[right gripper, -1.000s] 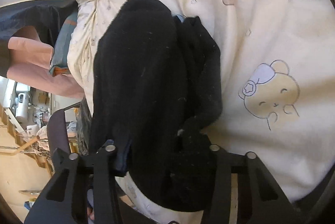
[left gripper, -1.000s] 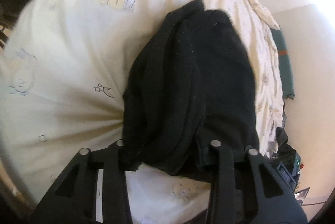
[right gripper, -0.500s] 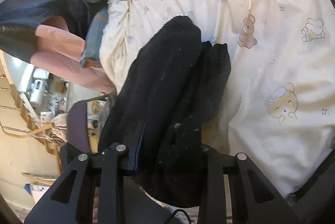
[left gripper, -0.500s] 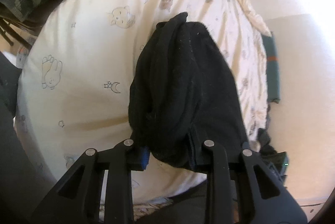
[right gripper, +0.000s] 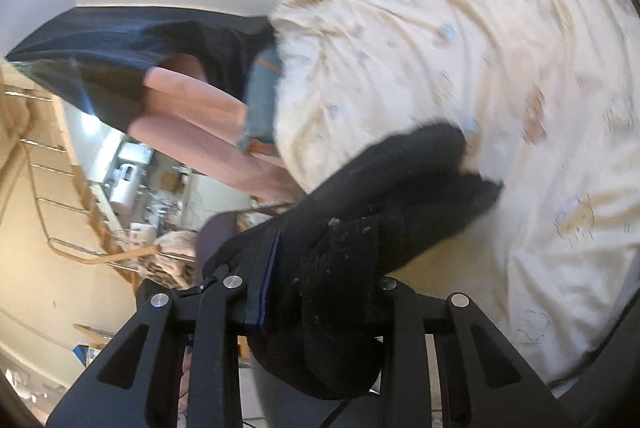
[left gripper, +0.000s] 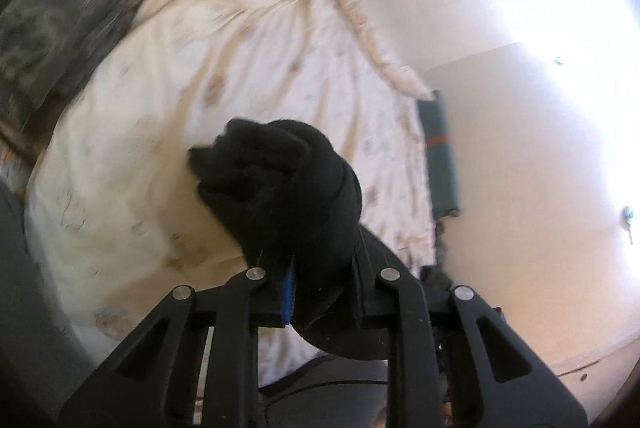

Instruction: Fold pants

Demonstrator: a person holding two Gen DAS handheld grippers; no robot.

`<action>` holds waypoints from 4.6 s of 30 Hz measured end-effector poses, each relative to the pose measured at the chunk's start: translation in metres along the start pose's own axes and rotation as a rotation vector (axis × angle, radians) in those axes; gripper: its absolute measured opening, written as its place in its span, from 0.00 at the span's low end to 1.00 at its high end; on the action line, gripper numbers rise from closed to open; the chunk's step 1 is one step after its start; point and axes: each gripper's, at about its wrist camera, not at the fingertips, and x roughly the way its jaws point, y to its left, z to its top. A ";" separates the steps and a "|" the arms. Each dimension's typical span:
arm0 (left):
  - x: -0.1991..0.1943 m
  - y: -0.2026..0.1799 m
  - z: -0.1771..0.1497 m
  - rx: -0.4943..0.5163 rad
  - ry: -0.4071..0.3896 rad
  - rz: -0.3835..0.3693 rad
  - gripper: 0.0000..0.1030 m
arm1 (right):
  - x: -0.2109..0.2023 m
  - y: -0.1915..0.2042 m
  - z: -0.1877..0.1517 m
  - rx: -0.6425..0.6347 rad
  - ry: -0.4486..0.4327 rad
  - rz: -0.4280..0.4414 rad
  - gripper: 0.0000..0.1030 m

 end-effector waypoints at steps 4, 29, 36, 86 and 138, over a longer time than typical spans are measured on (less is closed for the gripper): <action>-0.020 -0.034 0.021 0.041 -0.045 -0.047 0.17 | -0.012 0.033 0.013 -0.043 -0.028 0.040 0.29; -0.185 0.119 0.257 0.149 -0.458 0.310 0.17 | 0.361 0.220 0.012 -0.310 0.259 0.233 0.29; -0.169 0.252 0.255 0.097 -0.387 0.448 0.17 | 0.501 0.169 -0.044 -0.338 0.528 0.141 0.29; -0.134 0.265 0.139 0.227 -0.319 0.786 0.86 | 0.469 0.158 -0.117 -0.824 0.438 -0.234 0.94; 0.038 0.017 -0.082 0.639 -0.349 0.532 1.00 | 0.078 -0.006 -0.061 -0.808 -0.291 -0.524 1.00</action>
